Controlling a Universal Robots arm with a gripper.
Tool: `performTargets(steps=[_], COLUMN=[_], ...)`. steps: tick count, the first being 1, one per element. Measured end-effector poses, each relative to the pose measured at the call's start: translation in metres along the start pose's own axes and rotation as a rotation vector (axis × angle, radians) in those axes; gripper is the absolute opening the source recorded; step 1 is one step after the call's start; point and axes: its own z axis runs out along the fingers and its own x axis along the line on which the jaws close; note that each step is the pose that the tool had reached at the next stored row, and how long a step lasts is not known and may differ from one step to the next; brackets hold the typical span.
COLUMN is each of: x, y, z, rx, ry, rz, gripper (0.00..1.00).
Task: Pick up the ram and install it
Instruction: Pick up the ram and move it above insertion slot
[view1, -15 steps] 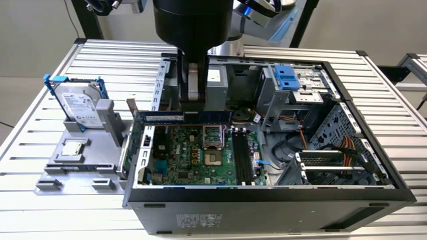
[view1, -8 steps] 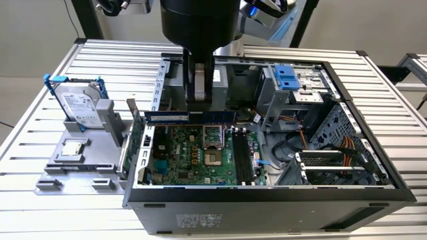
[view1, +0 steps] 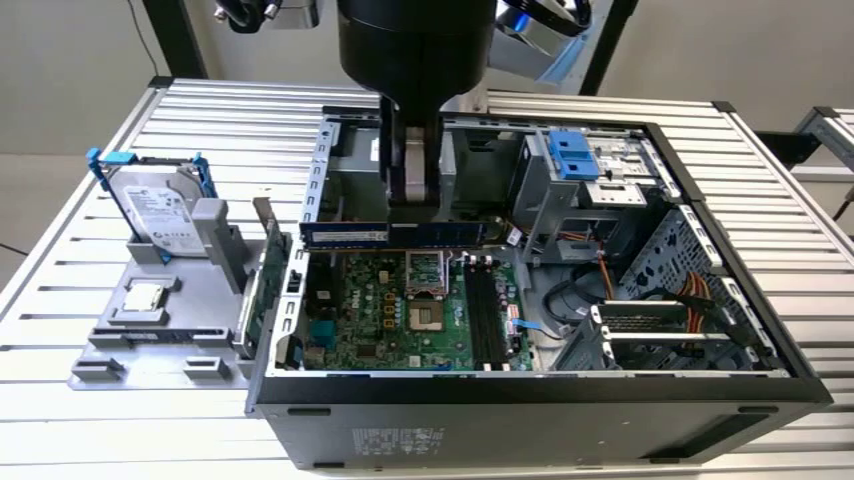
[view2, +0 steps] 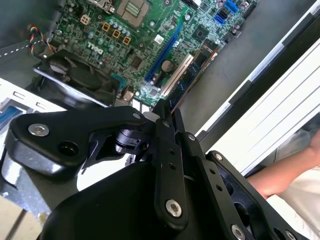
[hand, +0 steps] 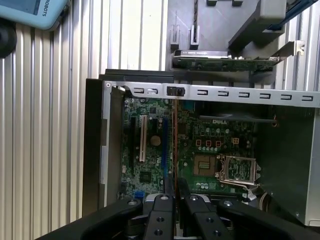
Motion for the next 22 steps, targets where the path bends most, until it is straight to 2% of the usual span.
performTargets(steps=[22], x=[0.0005], y=[-0.0225], z=[-0.0003], rx=[-0.0001], ry=[0.0001], rz=[0.0], gripper=[0.0])
